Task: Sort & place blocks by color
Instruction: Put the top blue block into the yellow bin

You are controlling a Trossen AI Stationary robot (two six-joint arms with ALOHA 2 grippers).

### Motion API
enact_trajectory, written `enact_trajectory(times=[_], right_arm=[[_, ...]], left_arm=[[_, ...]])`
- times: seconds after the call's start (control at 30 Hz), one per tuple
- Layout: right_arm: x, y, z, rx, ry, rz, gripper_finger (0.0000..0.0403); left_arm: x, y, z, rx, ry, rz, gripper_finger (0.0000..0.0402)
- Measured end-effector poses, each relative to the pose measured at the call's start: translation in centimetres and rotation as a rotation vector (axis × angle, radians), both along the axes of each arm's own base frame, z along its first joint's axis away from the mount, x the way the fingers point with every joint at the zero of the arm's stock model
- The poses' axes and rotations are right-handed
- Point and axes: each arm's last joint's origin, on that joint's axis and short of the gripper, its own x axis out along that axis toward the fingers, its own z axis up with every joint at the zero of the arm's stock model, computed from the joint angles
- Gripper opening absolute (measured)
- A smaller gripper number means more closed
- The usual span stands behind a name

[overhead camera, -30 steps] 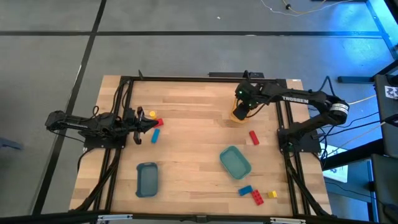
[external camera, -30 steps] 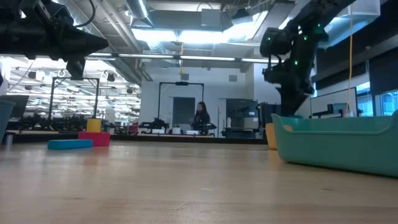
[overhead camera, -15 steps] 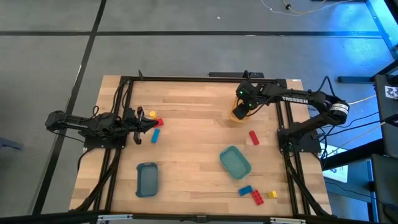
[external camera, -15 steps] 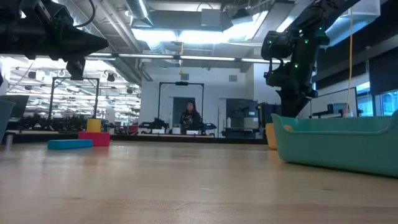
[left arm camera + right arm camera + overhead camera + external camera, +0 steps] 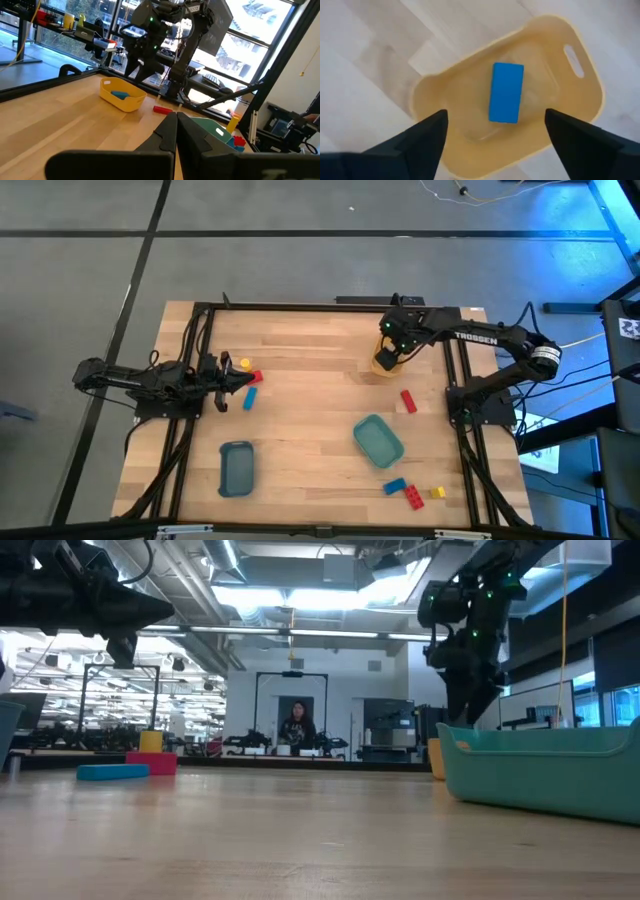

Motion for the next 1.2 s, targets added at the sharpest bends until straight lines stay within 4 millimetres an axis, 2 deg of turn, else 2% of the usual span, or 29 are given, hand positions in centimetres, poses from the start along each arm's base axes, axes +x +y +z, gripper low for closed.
enact_trajectory(times=[0.13, 0.33, 0.57, 0.7, 0.8, 0.87, 1.0, 1.13, 1.2], right_arm=[[-0.3, 1.4, 2.2, 0.017, -0.117, 0.061, 0.0335], [-1.4, 6.4, 5.1, -0.021, -0.402, 0.159, 0.0327], [-2.0, 11.8, 6.9, -0.042, -0.995, 0.136, 0.0327], [-2.1, 13.3, 8.3, -0.089, -1.378, 0.149, 0.0327], [-2.4, 13.8, 9.4, -0.12, -1.573, 0.165, 0.0327], [-2.6, 13.9, 9.8, -0.126, -1.617, 0.166, 0.0327], [-2.7, 13.8, 10.1, -0.127, -1.626, 0.162, 0.0327], [-2.6, 13.9, 10.0, -0.124, -1.61, 0.163, 0.0327], [-2.6, 13.9, 10.0, -0.124, -1.609, 0.163, 0.0327]], left_arm=[[0.0, 0.0, 0.0, 0.0, 0.0, 0.0, 0.0], [0.0, 0.0, 0.0, 0.0, 0.0, 0.0, 0.0], [0.0, 0.0, 0.0, 0.0, 0.0, 0.0, 0.0], [0.0, 0.0, 0.0, 0.0, 0.0, 0.002, 0.0], [-0.1, 0.0, 0.4, -0.053, -0.048, 0.002, 0.0], [-0.1, 0.0, 0.5, -0.12, -0.077, -0.021, 0.0], [-0.3, 0.3, 1.2, -0.159, -0.159, 0.047, 0.0], [-0.4, 0.3, 1.6, -0.209, -0.206, 0.039, 0.0], [-0.8, 0.6, 2.2, -0.246, -0.288, 0.125, 0.0]])
